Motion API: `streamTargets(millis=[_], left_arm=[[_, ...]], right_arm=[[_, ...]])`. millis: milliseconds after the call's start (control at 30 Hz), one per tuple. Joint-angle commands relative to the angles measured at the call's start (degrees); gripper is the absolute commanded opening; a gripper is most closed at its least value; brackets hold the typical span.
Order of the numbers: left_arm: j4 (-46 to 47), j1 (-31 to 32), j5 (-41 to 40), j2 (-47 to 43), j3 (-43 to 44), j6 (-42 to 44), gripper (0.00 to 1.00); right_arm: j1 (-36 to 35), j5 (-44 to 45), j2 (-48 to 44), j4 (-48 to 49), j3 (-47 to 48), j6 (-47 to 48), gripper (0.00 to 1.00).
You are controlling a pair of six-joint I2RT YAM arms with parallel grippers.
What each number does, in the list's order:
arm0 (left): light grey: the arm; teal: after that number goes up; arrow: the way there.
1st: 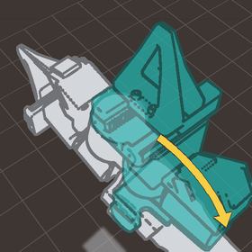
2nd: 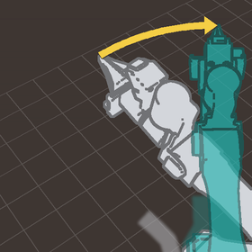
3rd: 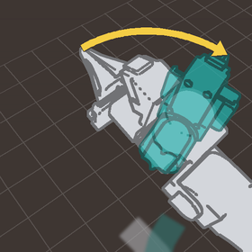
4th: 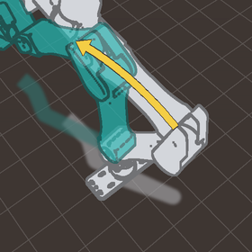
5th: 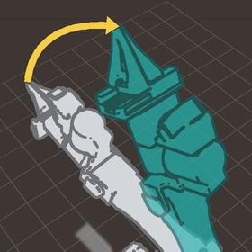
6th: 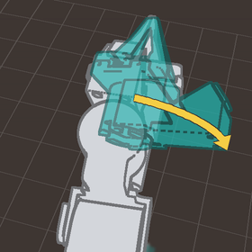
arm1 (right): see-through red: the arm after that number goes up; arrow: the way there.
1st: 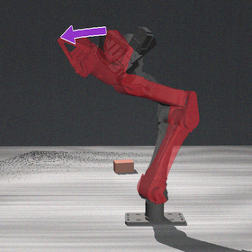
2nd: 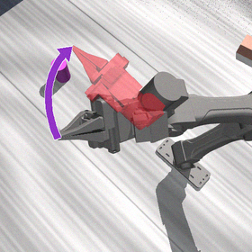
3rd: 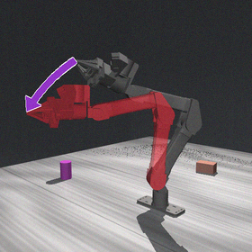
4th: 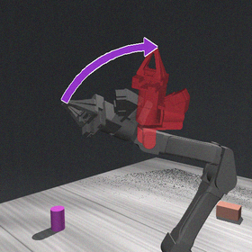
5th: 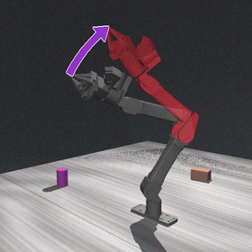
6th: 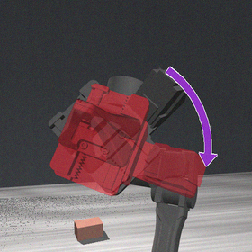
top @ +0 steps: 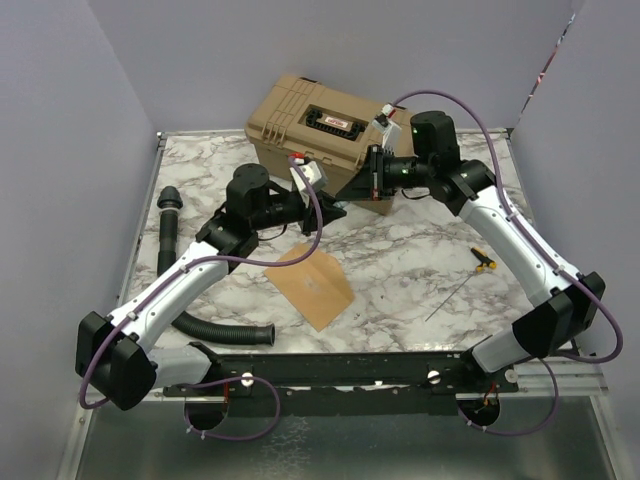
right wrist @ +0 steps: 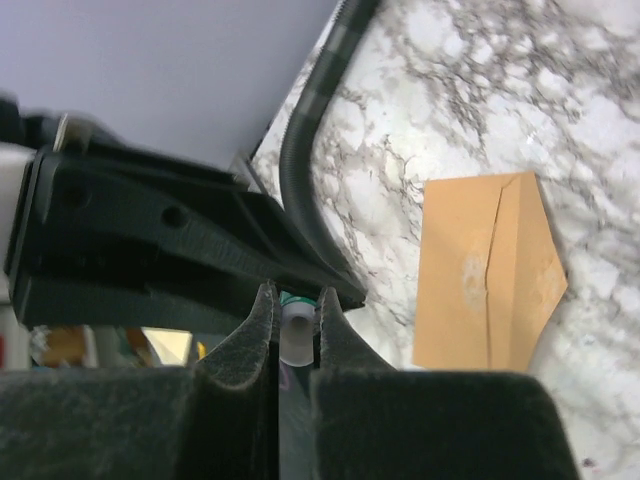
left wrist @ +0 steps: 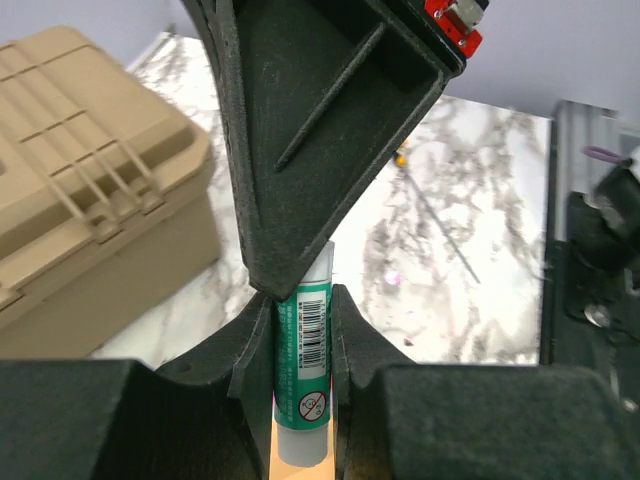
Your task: Place the letter into the envelope and seal it
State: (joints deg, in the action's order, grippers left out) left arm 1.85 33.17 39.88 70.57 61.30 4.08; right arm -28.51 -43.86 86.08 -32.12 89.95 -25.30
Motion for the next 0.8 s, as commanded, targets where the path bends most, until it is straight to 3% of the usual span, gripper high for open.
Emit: streamTargets(millis=[0,100,133,200,300,400,533,667,767], left_arm=[[8.3,-0.1,-12.0,-0.7,-4.0,2.8,0.00],[11.2,-0.1,-13.9,-0.7,-5.9,2.0,0.00],[11.2,-0.1,-13.8,-0.7,-5.9,1.5,0.00],[10.5,-0.1,-12.5,-0.6,-6.0,0.6,0.00],[7.0,-0.1,-8.6,-0.6,-5.5,0.1,0.00],[4.8,-0.2,-3.5,-0.4,-5.5,-1.4,0.00],[3.8,-0.4,4.5,-0.7,-4.9,-3.3,0.00],[3.1,-1.0,12.3,-0.6,-3.5,-3.8,0.00],[2.7,-1.5,14.9,-0.8,-3.0,-3.8,0.00]], right_arm=[[-0.3,14.8,1.1,-0.2,0.9,-21.9,0.00],[-0.3,17.0,-0.2,2.9,-1.1,-28.8,0.00],[-0.3,16.5,-0.5,3.5,-1.0,-29.1,0.06],[-0.3,14.1,-1.1,5.9,-0.9,-27.2,0.38],[0.1,11.9,-3.3,7.0,-1.4,-20.0,0.68],[0.4,5.8,-5.1,8.1,-3.3,-8.2,0.72],[0.4,-9.3,-5.6,4.4,-5.6,8.5,0.72],[0.4,-9.2,-2.8,-7.2,-3.0,20.8,0.73],[0.4,-6.2,-1.0,-11.1,-1.8,23.5,0.73]])
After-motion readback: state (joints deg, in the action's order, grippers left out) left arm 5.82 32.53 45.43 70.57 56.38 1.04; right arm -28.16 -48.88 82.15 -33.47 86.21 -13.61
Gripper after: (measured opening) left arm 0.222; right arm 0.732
